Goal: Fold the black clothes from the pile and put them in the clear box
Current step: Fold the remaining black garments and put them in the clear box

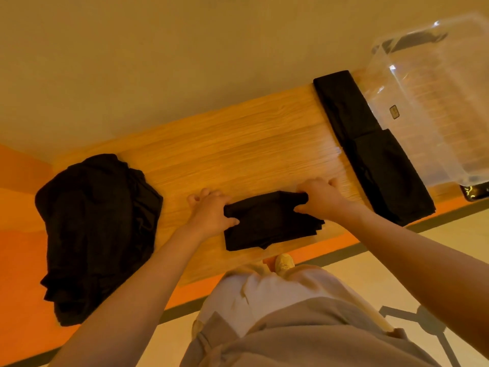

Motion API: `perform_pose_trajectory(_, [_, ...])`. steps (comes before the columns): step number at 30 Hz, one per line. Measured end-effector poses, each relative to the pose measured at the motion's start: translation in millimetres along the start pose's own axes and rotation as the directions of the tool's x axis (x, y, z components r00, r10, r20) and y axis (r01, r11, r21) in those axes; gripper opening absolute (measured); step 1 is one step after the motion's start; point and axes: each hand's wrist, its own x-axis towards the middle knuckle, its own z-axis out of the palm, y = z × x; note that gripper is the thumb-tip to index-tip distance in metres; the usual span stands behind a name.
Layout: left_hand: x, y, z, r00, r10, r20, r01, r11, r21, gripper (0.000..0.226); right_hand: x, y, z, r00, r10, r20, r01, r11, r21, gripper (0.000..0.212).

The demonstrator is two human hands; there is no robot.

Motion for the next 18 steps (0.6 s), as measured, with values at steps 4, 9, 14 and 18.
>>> perform_pose_trajectory(4, [7.2, -3.1, -4.8, 0.999, 0.000, 0.046, 0.003, 0.999, -0.053, 0.026, -13.1, 2.5, 0.5, 1.000, 0.005, -0.026, 0.002, 0.967, 0.254, 0.016])
perform_pose_trajectory(9, [20.6, -10.1, -11.2, 0.992, -0.074, -0.101, 0.026, 0.913, -0.407, 0.018, -32.1, 6.0, 2.3, 0.978, 0.174, -0.116, -0.034, 0.680, 0.732, 0.013])
perform_pose_trajectory(14, [48.6, 10.9, -39.1, 0.975, -0.104, -0.196, -0.048, 0.763, -0.645, 0.024, -36.0, 11.9, 8.3, 0.913, 0.342, -0.223, -0.016, 0.576, 0.817, 0.011])
perform_pose_trajectory(18, [78.9, 33.9, -62.4, 0.959, -0.042, -0.279, -0.144, 0.778, -0.611, 0.030, -33.1, 16.6, -1.7, 0.827, 0.459, -0.324, 0.006, 0.569, 0.822, 0.015])
